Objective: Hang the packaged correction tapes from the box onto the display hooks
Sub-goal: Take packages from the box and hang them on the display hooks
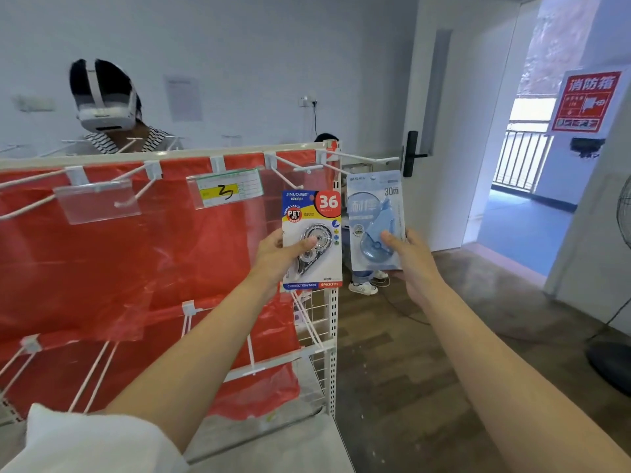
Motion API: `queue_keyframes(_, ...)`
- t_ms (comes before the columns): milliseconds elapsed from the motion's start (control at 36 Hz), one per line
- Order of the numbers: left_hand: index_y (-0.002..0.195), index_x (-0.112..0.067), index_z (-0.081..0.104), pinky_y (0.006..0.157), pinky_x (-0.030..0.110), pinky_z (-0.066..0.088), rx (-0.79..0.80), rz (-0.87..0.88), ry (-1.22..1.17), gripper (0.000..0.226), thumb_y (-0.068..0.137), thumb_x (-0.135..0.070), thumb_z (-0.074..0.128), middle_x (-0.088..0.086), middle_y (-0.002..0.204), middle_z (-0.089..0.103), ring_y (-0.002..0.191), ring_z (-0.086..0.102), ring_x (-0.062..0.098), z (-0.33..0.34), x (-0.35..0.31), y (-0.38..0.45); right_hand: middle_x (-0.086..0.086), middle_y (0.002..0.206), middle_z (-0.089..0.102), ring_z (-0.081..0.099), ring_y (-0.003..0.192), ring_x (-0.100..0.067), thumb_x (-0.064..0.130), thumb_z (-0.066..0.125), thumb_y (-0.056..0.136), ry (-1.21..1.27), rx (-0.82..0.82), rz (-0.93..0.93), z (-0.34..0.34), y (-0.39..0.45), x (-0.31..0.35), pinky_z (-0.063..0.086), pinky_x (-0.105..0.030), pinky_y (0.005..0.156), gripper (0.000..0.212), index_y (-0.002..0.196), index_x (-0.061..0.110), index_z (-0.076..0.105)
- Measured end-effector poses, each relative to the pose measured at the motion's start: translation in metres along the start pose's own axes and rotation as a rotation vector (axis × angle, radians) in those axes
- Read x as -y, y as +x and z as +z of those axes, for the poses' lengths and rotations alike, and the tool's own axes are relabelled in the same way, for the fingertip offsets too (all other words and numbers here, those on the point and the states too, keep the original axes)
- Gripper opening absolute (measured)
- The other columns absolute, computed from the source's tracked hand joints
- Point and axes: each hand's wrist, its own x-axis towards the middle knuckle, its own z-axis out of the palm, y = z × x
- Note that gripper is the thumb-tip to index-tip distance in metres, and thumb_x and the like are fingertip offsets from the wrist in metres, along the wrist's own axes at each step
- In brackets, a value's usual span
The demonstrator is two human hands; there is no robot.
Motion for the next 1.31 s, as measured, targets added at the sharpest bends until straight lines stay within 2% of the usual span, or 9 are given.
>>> queue_keyframes(56, 0.11, -0.009, 0.064, 0.087, 0.042, 0.054, 0.001, -0.002, 0.003, 0.034, 0.078, -0.012, 0.075, 0.01, 0.108, 0.07, 0.099, 0.068, 0.026, 0.001, 0.0, 0.001, -0.006, 0.123, 0.055, 0.057, 0.103, -0.019, 0.027, 0.061, 0.093, -0.007, -0.006, -0.021, -0.003, 0.001, 0.0, 0.051, -0.032, 0.068, 0.039, 0.128, 0.019, 0.047)
queue_keyframes(111, 0.109, -0.009, 0.063, 0.086, 0.041, 0.055, 0.002, 0.001, 0.005, 0.034, 0.078, -0.012, 0.075, 0.01, 0.108, 0.07, 0.097, 0.068, 0.025, 0.002, 0.0, 0.001, -0.006, 0.124, 0.055, 0.057, 0.105, -0.02, 0.027, 0.061, 0.093, -0.023, -0.008, -0.025, -0.004, 0.003, 0.0, 0.05, -0.03, 0.067, 0.042, 0.13, 0.018, 0.045)
queue_keyframes(250, 0.108, -0.01, 0.063, 0.078, 0.032, 0.056, 0.006, 0.02, -0.018, 0.032, 0.078, -0.01, 0.074, 0.006, 0.102, 0.071, 0.09, 0.069, 0.018, 0.005, 0.002, 0.0, -0.004, 0.125, 0.054, 0.056, 0.112, -0.022, 0.032, 0.061, 0.092, -0.078, 0.016, 0.027, -0.001, 0.011, -0.001, 0.052, -0.045, 0.091, 0.039, 0.125, 0.022, 0.044)
queue_keyframes(556, 0.1, -0.01, 0.065, 0.06, 0.017, 0.054, -0.004, 0.08, -0.026, 0.024, 0.078, -0.003, 0.073, -0.003, 0.089, 0.071, 0.071, 0.069, 0.002, -0.001, -0.003, -0.004, -0.006, 0.129, 0.053, 0.055, 0.116, -0.024, 0.031, 0.061, 0.092, -0.111, 0.038, 0.017, 0.003, 0.018, -0.006, 0.048, -0.051, 0.098, 0.05, 0.137, 0.02, 0.041)
queue_keyframes(667, 0.107, -0.008, 0.063, 0.064, 0.018, 0.055, -0.047, 0.092, -0.035, 0.028, 0.081, -0.009, 0.073, -0.002, 0.094, 0.071, 0.08, 0.068, 0.007, -0.002, -0.008, -0.002, -0.006, 0.129, 0.053, 0.055, 0.116, -0.024, 0.031, 0.061, 0.093, -0.106, 0.049, 0.01, 0.004, 0.019, -0.008, 0.048, -0.05, 0.099, 0.051, 0.138, 0.021, 0.04)
queue_keyframes(806, 0.1, -0.015, 0.063, 0.062, 0.018, 0.054, -0.063, 0.091, -0.03, 0.022, 0.082, -0.011, 0.073, -0.005, 0.09, 0.07, 0.079, 0.067, 0.006, 0.002, -0.01, -0.002, -0.005, 0.128, 0.054, 0.056, 0.114, -0.023, 0.032, 0.061, 0.092, -0.095, 0.05, 0.012, 0.005, 0.019, -0.008, 0.048, -0.05, 0.097, 0.051, 0.137, 0.021, 0.041)
queue_keyframes(1000, 0.096, -0.024, 0.063, 0.079, 0.036, 0.057, -0.083, 0.085, -0.072, 0.018, 0.083, -0.014, 0.072, -0.003, 0.097, 0.072, 0.092, 0.069, 0.017, 0.004, -0.006, -0.005, -0.005, 0.129, 0.054, 0.056, 0.115, -0.024, 0.033, 0.062, 0.091, -0.098, 0.048, 0.017, 0.008, 0.02, -0.007, 0.049, -0.051, 0.097, 0.05, 0.136, 0.022, 0.042)
queue_keyframes(1222, 0.102, -0.017, 0.063, 0.069, 0.03, 0.056, -0.128, 0.045, -0.157, 0.02, 0.084, -0.014, 0.071, -0.001, 0.099, 0.071, 0.088, 0.069, 0.013, 0.01, -0.007, -0.005, -0.004, 0.128, 0.052, 0.054, 0.116, -0.022, 0.033, 0.061, 0.092, -0.08, 0.041, 0.02, 0.014, 0.013, -0.006, 0.047, -0.052, 0.1, 0.051, 0.137, 0.022, 0.04)
queue_keyframes(1306, 0.109, -0.014, 0.062, 0.074, 0.036, 0.058, -0.133, 0.026, -0.135, 0.028, 0.083, -0.017, 0.072, 0.003, 0.103, 0.071, 0.09, 0.07, 0.017, 0.008, -0.008, -0.001, -0.004, 0.129, 0.052, 0.054, 0.116, -0.021, 0.032, 0.061, 0.092, -0.071, 0.049, 0.016, 0.017, 0.013, -0.005, 0.045, -0.053, 0.102, 0.052, 0.139, 0.023, 0.038)
